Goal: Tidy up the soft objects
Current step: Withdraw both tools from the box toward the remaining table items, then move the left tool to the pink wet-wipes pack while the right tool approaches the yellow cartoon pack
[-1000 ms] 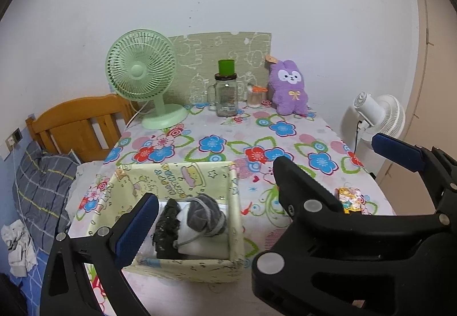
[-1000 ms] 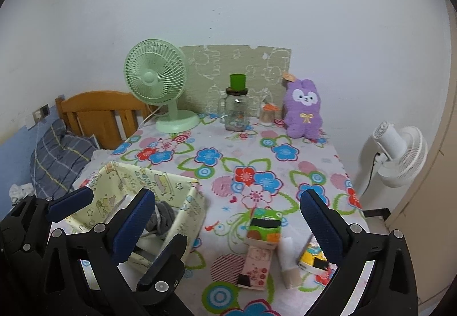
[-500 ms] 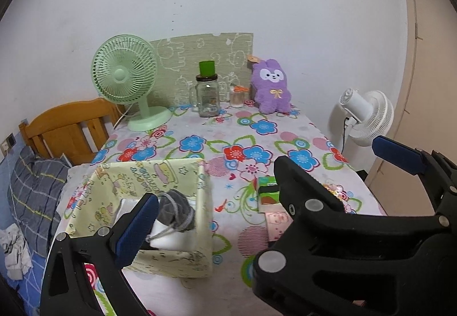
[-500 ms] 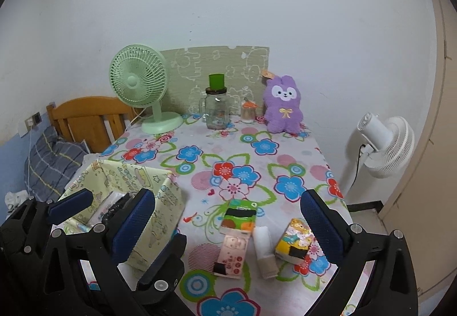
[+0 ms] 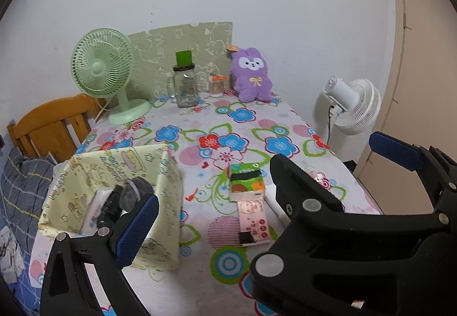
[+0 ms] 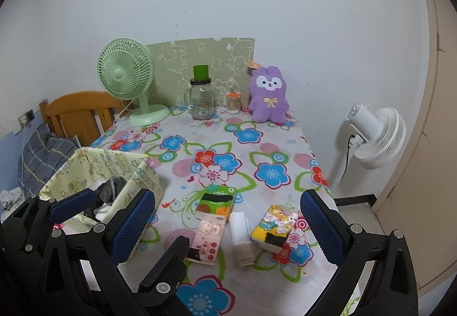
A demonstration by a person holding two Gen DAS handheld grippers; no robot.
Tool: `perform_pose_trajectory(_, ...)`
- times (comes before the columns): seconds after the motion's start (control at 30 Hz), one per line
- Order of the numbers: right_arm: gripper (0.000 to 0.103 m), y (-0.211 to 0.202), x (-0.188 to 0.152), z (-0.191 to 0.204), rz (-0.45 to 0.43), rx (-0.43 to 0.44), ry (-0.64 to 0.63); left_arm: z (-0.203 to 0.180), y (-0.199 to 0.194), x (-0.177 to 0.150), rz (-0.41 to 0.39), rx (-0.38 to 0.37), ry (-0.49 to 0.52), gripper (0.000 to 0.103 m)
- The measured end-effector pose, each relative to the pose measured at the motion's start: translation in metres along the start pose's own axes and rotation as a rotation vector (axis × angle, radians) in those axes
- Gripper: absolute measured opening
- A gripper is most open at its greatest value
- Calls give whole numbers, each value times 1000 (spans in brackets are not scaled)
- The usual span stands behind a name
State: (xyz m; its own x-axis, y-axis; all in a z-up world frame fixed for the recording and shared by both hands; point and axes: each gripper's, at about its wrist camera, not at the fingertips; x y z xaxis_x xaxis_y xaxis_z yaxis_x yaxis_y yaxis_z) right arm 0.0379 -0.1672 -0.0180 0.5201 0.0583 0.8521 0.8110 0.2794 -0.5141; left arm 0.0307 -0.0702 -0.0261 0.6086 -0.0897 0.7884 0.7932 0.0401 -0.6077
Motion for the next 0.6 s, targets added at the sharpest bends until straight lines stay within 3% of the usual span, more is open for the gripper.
perform_pose_trajectory(0.6,103,16,-29,-32,41,-8,31,-29,33,-20,91,-47,29,102)
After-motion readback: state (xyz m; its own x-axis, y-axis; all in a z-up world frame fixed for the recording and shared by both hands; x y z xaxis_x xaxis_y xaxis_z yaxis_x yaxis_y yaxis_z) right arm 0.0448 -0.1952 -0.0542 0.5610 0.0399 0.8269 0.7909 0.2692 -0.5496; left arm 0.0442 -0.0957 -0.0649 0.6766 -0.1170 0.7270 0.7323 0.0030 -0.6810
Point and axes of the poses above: each gripper's, at about its wrist camera, not at the fingertips, and y roughly the way its jaws point, z to its left, x to its top, and after that the axes turned 7 degrees about x, right-handed
